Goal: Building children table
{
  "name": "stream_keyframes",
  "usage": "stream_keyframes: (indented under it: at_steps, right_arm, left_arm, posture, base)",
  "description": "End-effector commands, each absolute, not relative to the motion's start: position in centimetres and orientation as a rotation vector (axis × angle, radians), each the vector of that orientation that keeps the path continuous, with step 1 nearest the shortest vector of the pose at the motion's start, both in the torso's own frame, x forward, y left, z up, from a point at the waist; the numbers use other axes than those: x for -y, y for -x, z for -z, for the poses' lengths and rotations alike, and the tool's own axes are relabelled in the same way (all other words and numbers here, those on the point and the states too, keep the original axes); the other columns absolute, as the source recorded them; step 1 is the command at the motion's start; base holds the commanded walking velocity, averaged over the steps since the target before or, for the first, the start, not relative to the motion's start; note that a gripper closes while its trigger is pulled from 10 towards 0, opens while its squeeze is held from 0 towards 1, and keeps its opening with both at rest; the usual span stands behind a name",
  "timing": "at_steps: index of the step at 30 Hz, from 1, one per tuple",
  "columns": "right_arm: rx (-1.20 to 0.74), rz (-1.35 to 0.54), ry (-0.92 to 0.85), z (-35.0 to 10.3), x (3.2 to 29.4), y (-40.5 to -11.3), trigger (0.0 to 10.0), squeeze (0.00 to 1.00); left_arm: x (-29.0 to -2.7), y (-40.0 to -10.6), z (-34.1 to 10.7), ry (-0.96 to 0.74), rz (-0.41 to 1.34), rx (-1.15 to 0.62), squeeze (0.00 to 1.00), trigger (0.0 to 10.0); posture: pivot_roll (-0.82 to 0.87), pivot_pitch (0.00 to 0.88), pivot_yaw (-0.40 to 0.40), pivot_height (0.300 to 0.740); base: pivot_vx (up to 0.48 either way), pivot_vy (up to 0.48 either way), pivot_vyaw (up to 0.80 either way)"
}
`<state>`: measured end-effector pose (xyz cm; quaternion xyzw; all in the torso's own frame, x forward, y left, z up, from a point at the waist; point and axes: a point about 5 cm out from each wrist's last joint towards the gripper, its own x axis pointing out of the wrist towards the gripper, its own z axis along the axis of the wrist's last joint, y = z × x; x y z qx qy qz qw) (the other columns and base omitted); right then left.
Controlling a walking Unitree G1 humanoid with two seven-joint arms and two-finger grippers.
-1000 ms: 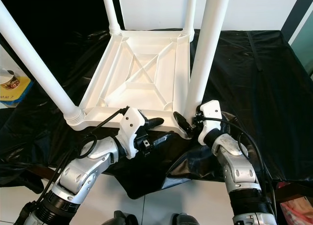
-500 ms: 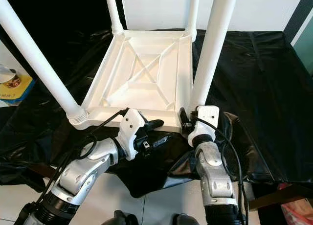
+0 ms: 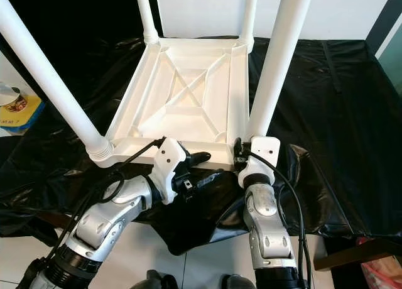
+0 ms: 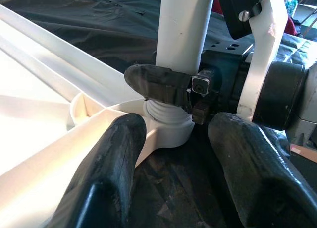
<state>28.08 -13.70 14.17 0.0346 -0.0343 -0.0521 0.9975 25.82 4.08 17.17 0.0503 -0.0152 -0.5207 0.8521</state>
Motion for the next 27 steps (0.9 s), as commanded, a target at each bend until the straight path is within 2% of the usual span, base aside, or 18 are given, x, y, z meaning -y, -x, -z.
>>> stream_keyframes:
  at_steps: [1,5,6,7,17,18,19,21,27]
  right_arm:
    - [-0.018,0.108,-0.123,-12.6,12.9,-27.6,10.0,0.0]
    - [0.002,0.097,-0.106,-12.9,12.8,-27.7,10.0,0.0]
    - [0.017,0.09,-0.101,-13.1,12.8,-27.6,10.0,0.43]
    - [0.039,0.064,-0.094,-13.4,12.9,-27.6,10.0,1.0]
    - [0.107,-0.111,-0.057,-14.5,15.3,-27.3,10.0,1.0]
    - [0.108,-0.153,-0.053,-14.5,15.6,-27.3,10.0,0.17]
    - [0.101,-0.209,-0.045,-14.5,15.9,-27.3,10.0,0.0]
    - [0.101,-0.209,-0.045,-14.5,15.9,-27.3,10.0,0.0]
    - [0.091,-0.433,0.013,-14.9,17.2,-28.1,10.0,0.0]
  left_arm:
    - [-4.1,-25.6,-16.7,-0.118,1.131,0.014,0.0,10.0]
    - [-4.0,-25.6,-16.7,-0.115,1.128,0.012,0.0,10.0]
    - [-4.0,-25.6,-16.7,-0.115,1.126,0.013,0.0,10.0]
    - [-4.0,-25.6,-16.7,-0.114,1.122,0.014,0.0,10.0]
    - [-4.0,-25.8,-16.6,-0.112,1.085,0.015,0.0,10.0]
    - [-3.9,-25.8,-16.6,-0.112,1.084,0.013,0.0,10.0]
    - [-3.9,-25.8,-16.5,-0.113,1.085,0.011,0.0,10.0]
    - [-3.9,-25.8,-16.5,-0.113,1.085,0.011,0.0,10.0]
    - [-3.9,-25.9,-16.4,-0.132,1.093,0.005,0.0,10.0]
  posture:
    - [-0.13,0.122,0.021,0.74]
    - [-0.13,0.12,0.017,0.74]
    - [-0.13,0.118,0.012,0.74]
    - [-0.13,0.116,0.008,0.74]
    - [-0.13,0.113,-0.001,0.74]
    - [-0.13,0.114,0.001,0.74]
    - [-0.13,0.114,0.004,0.74]
    - [-0.13,0.114,0.004,0.74]
    - [-0.14,0.114,0.009,0.74]
  base:
    - [0.0,0.0,0.0]
    - [0.0,0.0,0.0]
    - [0.0,0.0,0.0]
    - [0.0,0.0,0.0]
    - [0.0,0.0,0.0]
    - [0.0,0.0,0.0]
    - [0.0,0.0,0.0]
    - [0.0,0.0,0.0]
    - [0.0,0.0,0.0]
